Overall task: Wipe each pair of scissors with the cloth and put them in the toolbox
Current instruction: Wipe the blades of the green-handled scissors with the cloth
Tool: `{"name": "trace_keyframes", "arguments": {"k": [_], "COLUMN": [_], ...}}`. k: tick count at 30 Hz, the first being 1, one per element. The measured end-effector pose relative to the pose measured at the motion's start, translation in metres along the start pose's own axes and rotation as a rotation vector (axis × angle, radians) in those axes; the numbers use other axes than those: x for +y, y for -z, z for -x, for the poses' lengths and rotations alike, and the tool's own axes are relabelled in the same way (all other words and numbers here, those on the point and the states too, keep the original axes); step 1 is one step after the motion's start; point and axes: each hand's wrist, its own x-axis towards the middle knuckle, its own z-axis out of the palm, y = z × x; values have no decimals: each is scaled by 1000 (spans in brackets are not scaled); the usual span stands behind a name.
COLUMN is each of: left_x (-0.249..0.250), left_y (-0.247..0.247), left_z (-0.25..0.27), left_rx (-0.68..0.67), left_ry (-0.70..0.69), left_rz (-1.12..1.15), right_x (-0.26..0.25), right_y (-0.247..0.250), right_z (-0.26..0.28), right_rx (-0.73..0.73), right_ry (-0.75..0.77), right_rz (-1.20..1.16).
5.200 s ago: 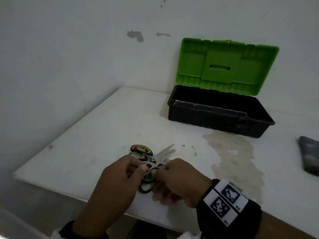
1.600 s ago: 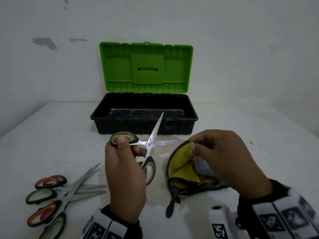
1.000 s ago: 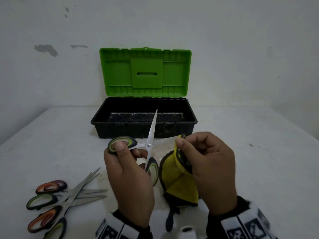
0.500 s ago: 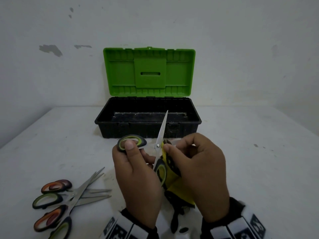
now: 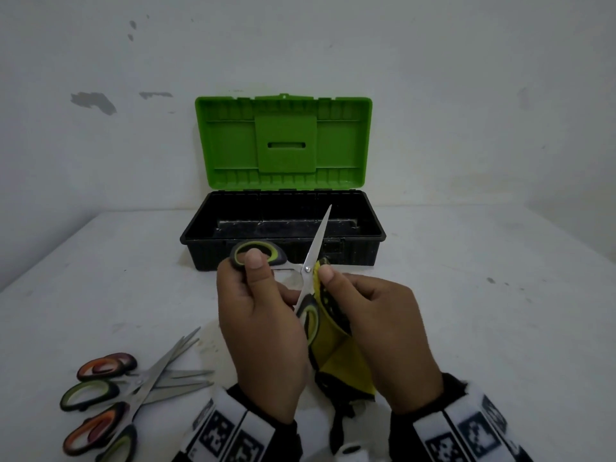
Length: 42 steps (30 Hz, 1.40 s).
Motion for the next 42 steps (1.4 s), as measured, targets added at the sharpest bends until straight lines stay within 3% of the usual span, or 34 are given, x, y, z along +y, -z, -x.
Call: {"name": "trace_keyframes", "arguments": {"k": [5, 11, 29, 38, 42], "left_x": [1, -4, -4, -7, -3], "left_y": [-1, 2, 6, 15, 19], "left_z": [-3, -9, -13, -32, -45], "left_rx": [-21, -4, -40, -108, -196], "left_ry": [-6, 21, 70, 118, 181], "left_rz": [1, 11, 21, -15, 25], "right_x": [4, 12, 13, 19, 18], "right_y": [-4, 8, 11, 47, 73], "right_z": [-2, -5, -3, -12, -25], "right_rx": [-10, 167, 114, 110, 85], "right_ry": [48, 140, 176, 161, 229], "right_rz": [-16, 100, 116, 195, 296]}}
